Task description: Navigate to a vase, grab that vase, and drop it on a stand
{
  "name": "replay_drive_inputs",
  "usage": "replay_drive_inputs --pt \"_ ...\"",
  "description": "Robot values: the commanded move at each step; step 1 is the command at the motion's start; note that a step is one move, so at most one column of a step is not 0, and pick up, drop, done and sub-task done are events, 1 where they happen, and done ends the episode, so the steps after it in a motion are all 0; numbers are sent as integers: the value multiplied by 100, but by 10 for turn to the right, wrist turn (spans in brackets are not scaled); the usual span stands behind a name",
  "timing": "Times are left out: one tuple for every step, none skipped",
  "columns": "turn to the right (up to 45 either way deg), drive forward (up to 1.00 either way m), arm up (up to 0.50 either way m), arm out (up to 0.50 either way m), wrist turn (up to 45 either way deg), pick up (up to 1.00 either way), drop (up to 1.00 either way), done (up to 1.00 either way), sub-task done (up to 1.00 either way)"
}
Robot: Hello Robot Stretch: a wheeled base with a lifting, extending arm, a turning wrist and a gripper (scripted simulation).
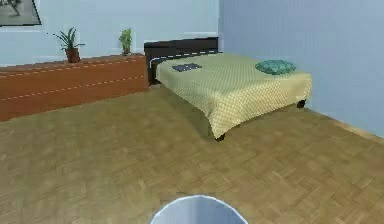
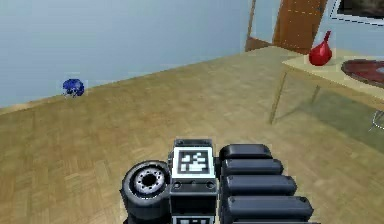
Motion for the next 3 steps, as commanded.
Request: replay_drive_inputs --pt "450 0 0 0 0 0 0 0 0" --pt "360 0 0 0 0 0 0 0 0" --pt "-450 0 0 0 0 0 0 0 0"
